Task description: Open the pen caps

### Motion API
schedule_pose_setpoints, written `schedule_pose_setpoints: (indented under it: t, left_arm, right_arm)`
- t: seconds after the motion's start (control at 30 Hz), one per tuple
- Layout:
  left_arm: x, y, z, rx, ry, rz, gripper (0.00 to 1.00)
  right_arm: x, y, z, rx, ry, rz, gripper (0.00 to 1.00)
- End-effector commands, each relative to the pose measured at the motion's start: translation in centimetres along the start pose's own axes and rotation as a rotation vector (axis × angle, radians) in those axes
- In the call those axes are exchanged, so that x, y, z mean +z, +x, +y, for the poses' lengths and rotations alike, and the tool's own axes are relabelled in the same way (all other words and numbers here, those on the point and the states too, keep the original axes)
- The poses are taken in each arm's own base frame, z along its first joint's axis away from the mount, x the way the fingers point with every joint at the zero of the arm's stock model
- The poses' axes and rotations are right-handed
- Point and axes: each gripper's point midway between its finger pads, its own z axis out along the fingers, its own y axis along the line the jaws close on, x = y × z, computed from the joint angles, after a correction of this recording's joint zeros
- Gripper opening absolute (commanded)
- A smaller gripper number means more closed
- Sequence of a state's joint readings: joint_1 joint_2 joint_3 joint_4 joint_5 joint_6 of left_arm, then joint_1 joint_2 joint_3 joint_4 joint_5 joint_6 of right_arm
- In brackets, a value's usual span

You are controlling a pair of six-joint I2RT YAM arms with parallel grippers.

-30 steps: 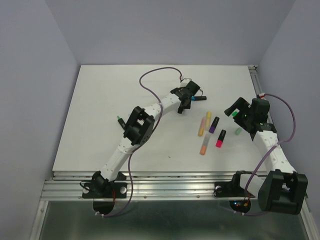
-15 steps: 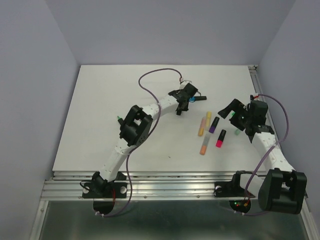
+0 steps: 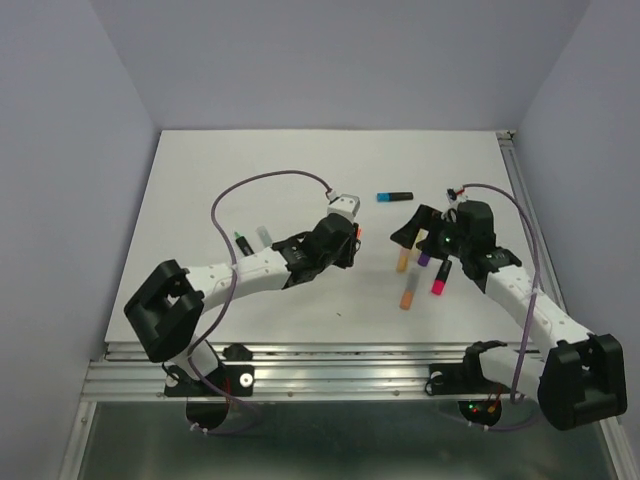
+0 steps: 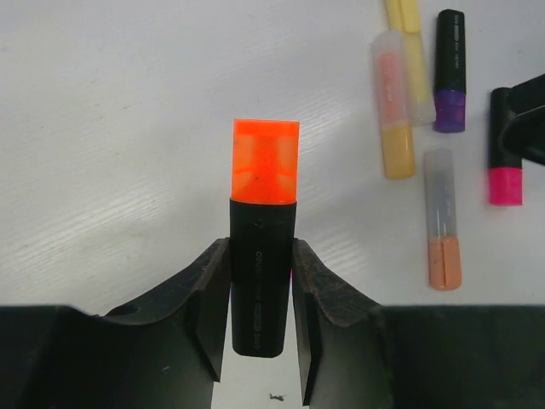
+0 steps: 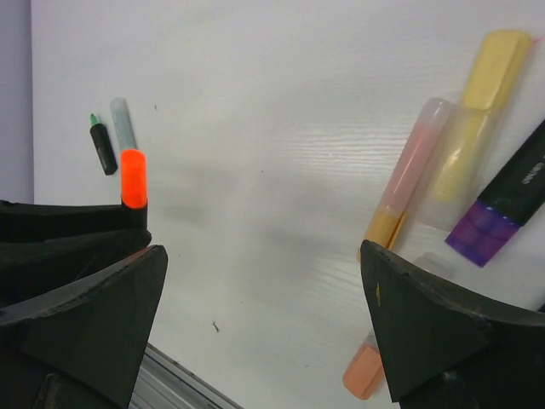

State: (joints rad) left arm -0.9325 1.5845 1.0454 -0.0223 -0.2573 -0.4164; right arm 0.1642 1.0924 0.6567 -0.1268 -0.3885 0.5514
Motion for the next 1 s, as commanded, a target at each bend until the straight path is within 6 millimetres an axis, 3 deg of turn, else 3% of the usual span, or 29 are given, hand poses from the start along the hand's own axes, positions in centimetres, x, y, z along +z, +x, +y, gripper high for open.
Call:
schedule_pose_setpoints:
  t: [0.0, 0.13, 0.2, 0.33, 0.43, 0.57, 0.67, 0.97]
  left_arm:
    - [-1.3, -0.5, -2.7, 0.011, 0.151, -0.102, 0.0]
    - [-3.0, 0.3, -3.6, 0.013, 0.182, -0.123, 0.0]
    - [-4.0, 0.4, -4.0, 0.006, 0.206, -0.136, 0.0]
    - [-5.2, 0.7, -4.8, -0.002, 0.246, -0.153, 0.0]
    - [-5.8, 0.7, -4.9, -0.013, 0.258, -0.167, 0.0]
    - [-6.1, 1.1, -4.7, -0.023, 0.261, -0.169, 0.0]
    - [-6.2, 1.5, -4.7, -0.021, 0.267, -0.165, 0.0]
    - [-6.4, 1.5, -4.6, -0.025, 0.26, -0.171, 0.0]
  right_arm:
    - [0.2, -0.8, 4.7, 0.0, -0.054, -0.061, 1.0]
    - [0.9, 0.9, 7.5, 0.011, -0.05, -0.066, 1.0]
    - [1.3, 0.7, 7.9, 0.047, -0.039, -0.104, 1.0]
    - [2.4, 2.5, 9.1, 0.068, -0.057, -0.067, 1.0]
    - [3.2, 2.9, 9.6, 0.079, -0.035, -0.068, 1.0]
    - [4.3, 2.9, 10.6, 0.08, -0.034, -0.092, 0.91]
    - [4.5, 2.6, 11.1, 0.081, -0.026, -0.123, 0.73]
    - [4.4, 2.7, 11.3, 0.072, -0.008, -0.138, 0.43]
